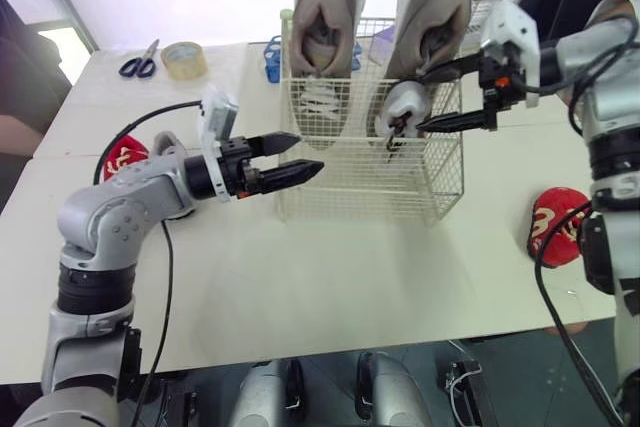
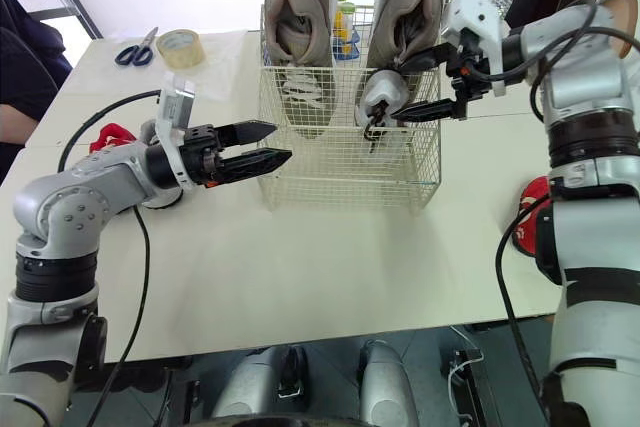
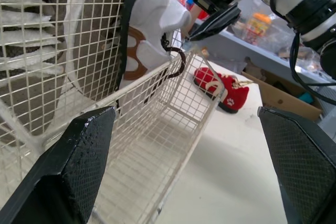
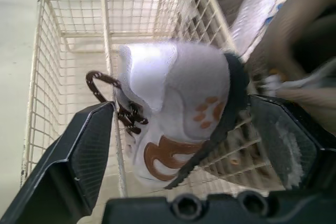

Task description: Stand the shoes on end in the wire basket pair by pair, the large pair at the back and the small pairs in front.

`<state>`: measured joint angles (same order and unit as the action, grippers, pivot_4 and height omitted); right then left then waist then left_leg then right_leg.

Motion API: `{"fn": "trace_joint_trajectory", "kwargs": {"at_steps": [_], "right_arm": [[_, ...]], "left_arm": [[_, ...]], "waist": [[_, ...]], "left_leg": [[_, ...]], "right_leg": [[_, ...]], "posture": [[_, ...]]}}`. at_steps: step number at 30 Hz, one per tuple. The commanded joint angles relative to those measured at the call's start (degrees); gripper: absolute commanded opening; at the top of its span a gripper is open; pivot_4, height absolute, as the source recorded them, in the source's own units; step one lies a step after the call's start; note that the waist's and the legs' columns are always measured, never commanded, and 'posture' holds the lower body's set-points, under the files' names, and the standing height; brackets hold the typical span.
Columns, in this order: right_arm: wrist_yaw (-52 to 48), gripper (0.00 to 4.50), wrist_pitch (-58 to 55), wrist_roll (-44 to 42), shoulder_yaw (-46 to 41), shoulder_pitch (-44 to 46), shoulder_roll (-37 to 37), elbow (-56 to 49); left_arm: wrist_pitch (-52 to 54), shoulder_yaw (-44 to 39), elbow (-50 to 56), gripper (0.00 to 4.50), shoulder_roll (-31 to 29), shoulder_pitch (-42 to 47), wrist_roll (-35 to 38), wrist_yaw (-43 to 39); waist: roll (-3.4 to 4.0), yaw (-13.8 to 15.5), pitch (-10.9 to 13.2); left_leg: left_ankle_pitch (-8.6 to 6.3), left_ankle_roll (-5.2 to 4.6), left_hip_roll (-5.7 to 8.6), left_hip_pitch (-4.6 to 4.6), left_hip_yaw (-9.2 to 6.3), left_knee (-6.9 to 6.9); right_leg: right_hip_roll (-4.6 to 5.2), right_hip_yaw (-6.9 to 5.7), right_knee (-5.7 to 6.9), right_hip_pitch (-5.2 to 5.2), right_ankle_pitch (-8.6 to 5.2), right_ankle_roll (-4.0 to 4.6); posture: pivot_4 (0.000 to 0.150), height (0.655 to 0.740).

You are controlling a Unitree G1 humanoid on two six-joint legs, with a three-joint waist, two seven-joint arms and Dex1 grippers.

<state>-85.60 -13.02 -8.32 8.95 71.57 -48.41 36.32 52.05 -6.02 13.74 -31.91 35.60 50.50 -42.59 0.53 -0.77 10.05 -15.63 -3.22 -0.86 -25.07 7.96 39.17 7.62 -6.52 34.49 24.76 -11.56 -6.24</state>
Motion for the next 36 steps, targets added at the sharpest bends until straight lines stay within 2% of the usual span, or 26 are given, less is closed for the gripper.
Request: {"fn": "trace_joint_trajectory", "kwargs": {"at_steps": [1,4,7,10,14,17,24,31,36], "right_arm": [[1.65,4.45,-6.85,-4.74,-7.13,-2.92,-4.96,-13.16],[3.94,4.45,-15.94,-10.77,-12.77,-6.63,-6.95,-23.48],[7.80,4.45,-28.58,-21.66,-18.71,-10.12,-5.93,-37.04],[14.73,4.45,-35.73,-28.53,-20.75,-13.43,-2.44,-48.18],[23.77,4.45,-38.45,-31.74,-19.89,-17.79,3.24,-56.50],[28.89,4.45,-38.60,-32.56,-17.99,-20.70,7.06,-60.06],[33.55,4.45,-37.13,-32.34,-15.15,-23.67,9.31,-61.63],[34.64,4.45,-35.67,-32.53,-14.19,-24.69,9.12,-61.36],[35.01,4.45,-34.83,-32.36,-13.74,-24.72,8.95,-61.03]], "left_arm": [[-1.68,-1.17,2.31,4.50,-0.78,0.60,-0.66,0.39],[-1.81,-2.28,1.96,4.50,-2.33,1.39,-1.53,1.09],[-2.76,-3.42,-1.73,4.50,-5.64,3.35,-5.03,2.32],[-6.90,-2.78,-9.98,4.50,-8.14,7.17,-13.12,6.34],[-9.22,-1.72,-22.44,4.50,-8.99,13.24,-21.87,12.63],[-11.12,-1.27,-32.03,4.50,-9.39,17.72,-27.67,16.50],[-17.99,3.90,-49.91,4.50,-16.14,23.89,-39.85,13.50],[-18.94,7.97,-53.81,4.50,-18.31,23.47,-44.42,3.81],[-21.28,9.14,-57.41,4.50,-17.61,23.08,-47.94,3.23]], "waist": [[0.00,0.17,0.00],[0.00,0.07,0.00],[0.00,-0.11,0.00],[-0.02,0.01,-0.01],[-0.03,0.30,-0.02],[-0.12,0.56,-0.02],[-0.21,0.07,0.00],[-0.29,0.17,0.03],[-0.33,0.00,0.03]], "left_leg": [[0.00,0.00,0.00,0.00,-0.02,-0.01],[0.00,0.00,0.00,-0.01,-0.04,-0.01],[0.00,0.02,-0.03,0.01,-0.03,0.00],[0.03,0.07,-0.05,0.03,-0.04,0.00],[0.04,0.09,-0.02,0.05,-0.04,0.03],[0.05,0.07,0.02,0.03,-0.05,0.06],[0.07,0.05,0.02,-0.24,0.00,0.06],[0.07,0.05,0.01,-0.27,0.06,0.06],[0.07,0.05,-0.01,-0.28,0.05,0.07]], "right_leg": [[0.00,-0.01,0.00,0.00,0.00,0.00],[0.02,-0.04,-0.01,-0.01,0.00,0.00],[0.03,-0.03,0.03,0.02,0.01,0.02],[0.04,-0.03,0.21,0.12,0.00,0.03],[0.10,-0.01,0.43,0.17,0.02,0.07],[0.11,-0.02,0.49,0.17,0.02,0.07],[0.00,-0.03,0.61,0.41,0.02,0.04],[0.01,-0.03,0.61,0.45,-0.01,0.01],[0.00,-0.02,0.65,0.48,-0.01,0.01]], "posture": [[0.150,0.7400],[0.150,0.7400],[0.150,0.7400],[0.150,0.7400],[0.150,0.7400],[0.150,0.7400],[0.150,0.7400],[0.150,0.7400],[0.150,0.7400]]}}
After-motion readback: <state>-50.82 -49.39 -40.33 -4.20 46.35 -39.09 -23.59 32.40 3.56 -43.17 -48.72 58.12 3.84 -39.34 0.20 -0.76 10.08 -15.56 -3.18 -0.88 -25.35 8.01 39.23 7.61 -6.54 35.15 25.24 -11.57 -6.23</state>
